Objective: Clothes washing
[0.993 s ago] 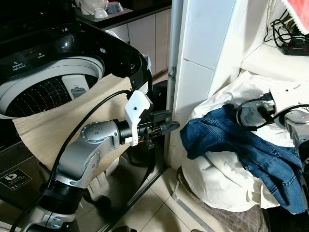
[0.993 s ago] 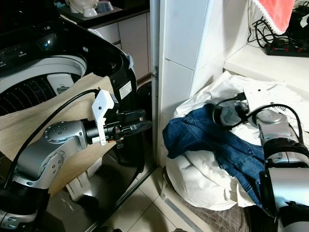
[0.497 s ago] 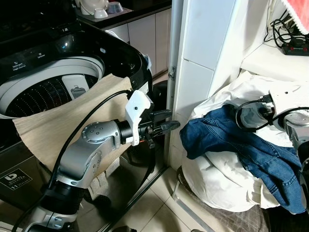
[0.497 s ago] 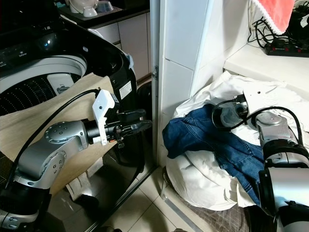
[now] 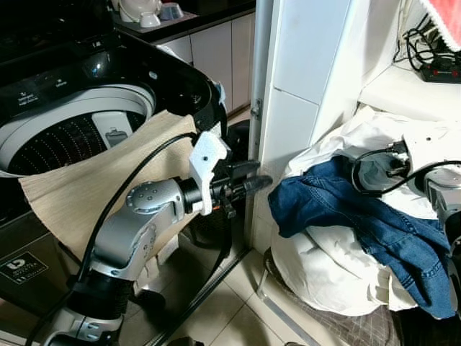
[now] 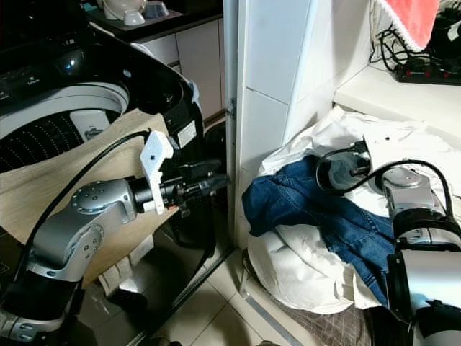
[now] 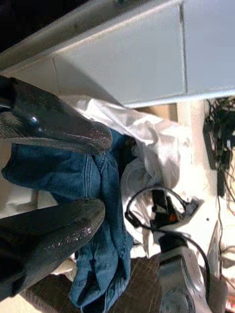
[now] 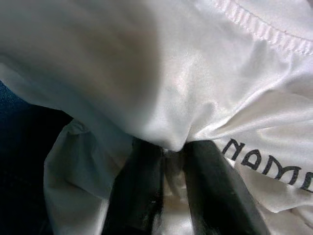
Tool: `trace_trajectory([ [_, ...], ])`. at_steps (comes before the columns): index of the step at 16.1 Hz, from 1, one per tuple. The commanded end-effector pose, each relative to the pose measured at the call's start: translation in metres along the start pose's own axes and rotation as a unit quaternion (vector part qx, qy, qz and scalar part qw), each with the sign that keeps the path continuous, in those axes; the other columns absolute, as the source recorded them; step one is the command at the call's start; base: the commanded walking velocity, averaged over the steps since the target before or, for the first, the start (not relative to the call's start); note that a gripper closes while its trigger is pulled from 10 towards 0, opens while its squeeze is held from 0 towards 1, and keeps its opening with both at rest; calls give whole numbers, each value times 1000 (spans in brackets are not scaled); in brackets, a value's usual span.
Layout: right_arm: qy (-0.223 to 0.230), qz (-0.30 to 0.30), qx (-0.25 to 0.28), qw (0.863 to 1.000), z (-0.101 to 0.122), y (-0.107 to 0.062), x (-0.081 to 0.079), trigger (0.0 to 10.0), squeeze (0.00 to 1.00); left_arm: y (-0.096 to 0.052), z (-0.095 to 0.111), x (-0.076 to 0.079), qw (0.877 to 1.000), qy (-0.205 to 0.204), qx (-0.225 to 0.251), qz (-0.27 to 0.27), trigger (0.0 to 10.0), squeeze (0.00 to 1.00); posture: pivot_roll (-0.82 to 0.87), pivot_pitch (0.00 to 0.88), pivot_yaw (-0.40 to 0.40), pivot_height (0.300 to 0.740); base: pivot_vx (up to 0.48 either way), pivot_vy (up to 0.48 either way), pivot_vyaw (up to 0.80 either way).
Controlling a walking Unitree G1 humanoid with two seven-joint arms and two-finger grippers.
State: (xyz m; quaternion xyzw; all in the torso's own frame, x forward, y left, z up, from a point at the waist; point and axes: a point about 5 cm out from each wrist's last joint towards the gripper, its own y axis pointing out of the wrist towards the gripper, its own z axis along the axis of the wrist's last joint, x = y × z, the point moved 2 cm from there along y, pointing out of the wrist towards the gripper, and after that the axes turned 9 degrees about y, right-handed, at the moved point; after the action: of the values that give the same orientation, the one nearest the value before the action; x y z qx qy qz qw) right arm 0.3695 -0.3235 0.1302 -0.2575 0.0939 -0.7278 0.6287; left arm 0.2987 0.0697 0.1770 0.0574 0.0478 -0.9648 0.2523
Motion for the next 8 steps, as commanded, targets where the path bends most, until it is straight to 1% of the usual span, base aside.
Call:
trace_trajectory([
  [1, 4, 0, 3, 1000, 1, -1, 3, 0, 0, -2, 4, -7, 1000, 9, 2, 16, 10000, 0, -97, 0, 60, 740, 0, 0, 0],
  [4, 10, 8, 9, 1000, 4, -1, 1, 0, 0, -2, 5, -10, 999, 12, 7, 32, 10000, 0, -95, 0, 61, 740, 0, 0, 0],
  [5, 35, 19, 22, 999, 10, -1, -1, 0, 0, -2, 4, -15, 998, 12, 7, 56, 10000, 0, -96, 0, 63, 740, 0, 0, 0],
  [6, 83, 46, 52, 994, 25, -3, -3, 0, 0, -2, 4, -21, 997, 9, 7, 80, 10000, 0, -94, 0, 57, 740, 0, 0, 0],
  [7, 93, 55, 61, 992, 29, -4, -3, 0, 0, -3, 4, -22, 996, 7, 6, 85, 10000, 0, -94, 0, 56, 740, 0, 0, 0],
  [8, 120, 93, 94, 984, 46, -10, -5, 0, 0, -4, 6, -26, 995, -4, 9, 103, 10000, 0, -93, 0, 56, 740, 0, 0, 0],
])
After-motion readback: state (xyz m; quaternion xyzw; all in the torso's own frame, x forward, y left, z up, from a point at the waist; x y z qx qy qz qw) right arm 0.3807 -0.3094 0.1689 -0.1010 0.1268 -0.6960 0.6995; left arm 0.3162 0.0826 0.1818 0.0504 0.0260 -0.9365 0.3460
